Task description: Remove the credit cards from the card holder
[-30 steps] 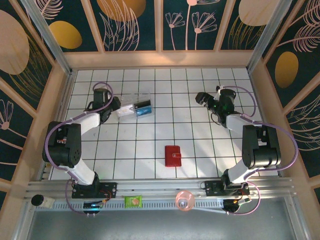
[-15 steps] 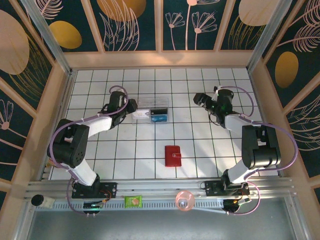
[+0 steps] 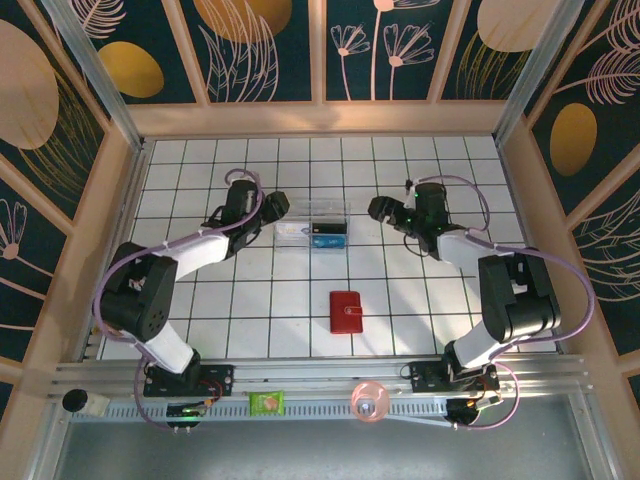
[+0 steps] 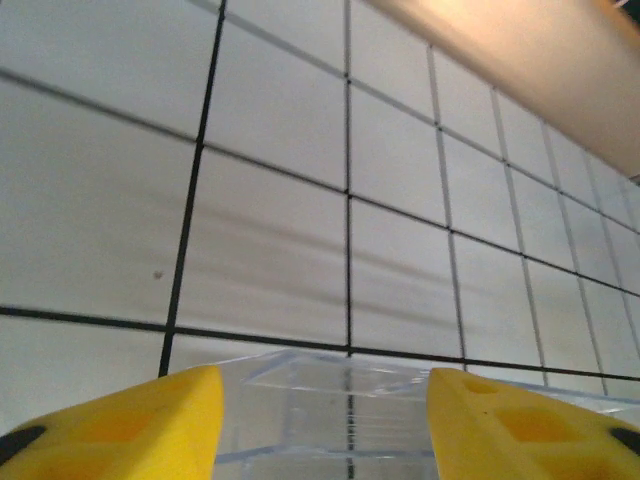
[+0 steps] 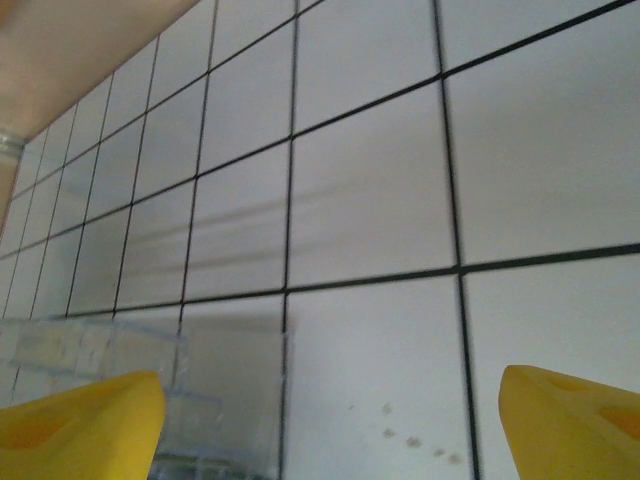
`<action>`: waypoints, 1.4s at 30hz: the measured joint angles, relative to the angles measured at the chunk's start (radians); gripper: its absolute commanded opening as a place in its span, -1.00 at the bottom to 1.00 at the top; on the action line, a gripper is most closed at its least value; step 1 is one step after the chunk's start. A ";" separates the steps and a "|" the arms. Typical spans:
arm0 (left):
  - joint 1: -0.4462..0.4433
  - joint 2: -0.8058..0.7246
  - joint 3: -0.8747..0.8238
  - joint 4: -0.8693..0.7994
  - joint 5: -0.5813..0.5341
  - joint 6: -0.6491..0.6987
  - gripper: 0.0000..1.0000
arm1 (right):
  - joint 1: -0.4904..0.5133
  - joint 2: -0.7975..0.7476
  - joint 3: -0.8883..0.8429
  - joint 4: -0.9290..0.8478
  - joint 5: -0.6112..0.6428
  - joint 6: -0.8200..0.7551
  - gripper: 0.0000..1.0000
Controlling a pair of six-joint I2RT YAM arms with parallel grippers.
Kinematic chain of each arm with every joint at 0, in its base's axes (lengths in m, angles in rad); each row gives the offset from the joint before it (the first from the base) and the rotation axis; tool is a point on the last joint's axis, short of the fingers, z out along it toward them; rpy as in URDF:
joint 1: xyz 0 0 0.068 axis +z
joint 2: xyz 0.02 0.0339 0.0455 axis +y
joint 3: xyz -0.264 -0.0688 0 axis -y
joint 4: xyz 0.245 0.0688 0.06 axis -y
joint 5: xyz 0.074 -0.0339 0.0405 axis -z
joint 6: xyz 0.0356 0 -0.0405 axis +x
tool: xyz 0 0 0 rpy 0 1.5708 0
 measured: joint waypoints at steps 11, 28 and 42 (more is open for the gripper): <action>0.000 -0.325 -0.198 0.068 -0.037 -0.003 0.98 | 0.302 -0.222 -0.023 -0.275 0.037 0.027 0.40; 0.000 -0.490 -0.451 0.175 -0.011 -0.047 0.98 | 0.452 -0.301 -0.148 -0.610 -0.029 0.160 -0.05; 0.000 -0.558 -0.469 0.167 -0.003 -0.027 0.93 | 0.452 -0.138 -0.148 -0.566 -0.042 0.165 -0.17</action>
